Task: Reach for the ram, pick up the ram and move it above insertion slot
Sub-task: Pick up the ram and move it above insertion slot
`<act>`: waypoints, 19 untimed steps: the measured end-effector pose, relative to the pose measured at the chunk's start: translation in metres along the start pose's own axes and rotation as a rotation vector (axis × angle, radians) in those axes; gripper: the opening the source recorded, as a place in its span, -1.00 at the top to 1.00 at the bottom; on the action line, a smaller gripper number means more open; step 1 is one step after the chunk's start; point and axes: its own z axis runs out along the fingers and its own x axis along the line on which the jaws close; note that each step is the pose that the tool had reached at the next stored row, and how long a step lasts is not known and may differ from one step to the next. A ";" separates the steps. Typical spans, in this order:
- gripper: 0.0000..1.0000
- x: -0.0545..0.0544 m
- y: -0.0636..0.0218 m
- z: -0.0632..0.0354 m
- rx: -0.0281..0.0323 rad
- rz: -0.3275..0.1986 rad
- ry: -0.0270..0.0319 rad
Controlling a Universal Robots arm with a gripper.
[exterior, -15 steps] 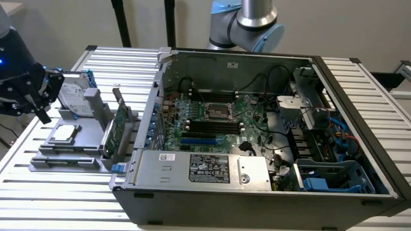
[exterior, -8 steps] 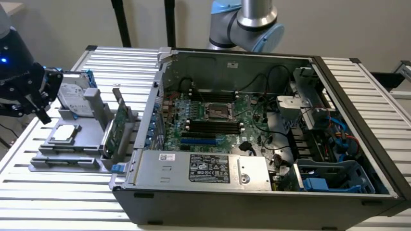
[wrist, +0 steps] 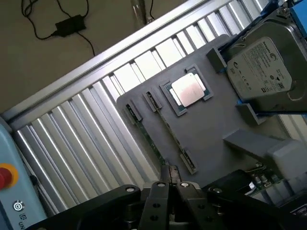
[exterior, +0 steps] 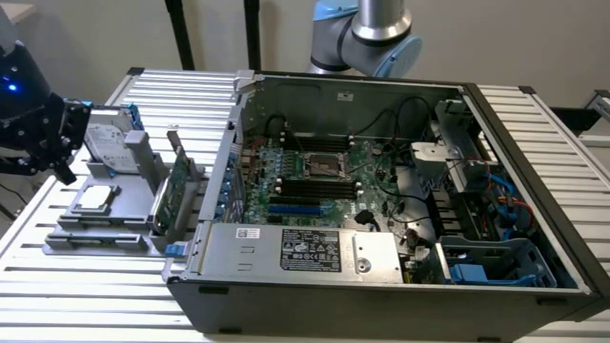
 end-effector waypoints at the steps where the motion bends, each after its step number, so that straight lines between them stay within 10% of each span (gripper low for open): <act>1: 0.79 0.000 0.0000 0.0001 0.0002 -0.018 0.0007; 19: 0.79 0.000 -0.0001 0.0034 0.0093 -0.345 0.0097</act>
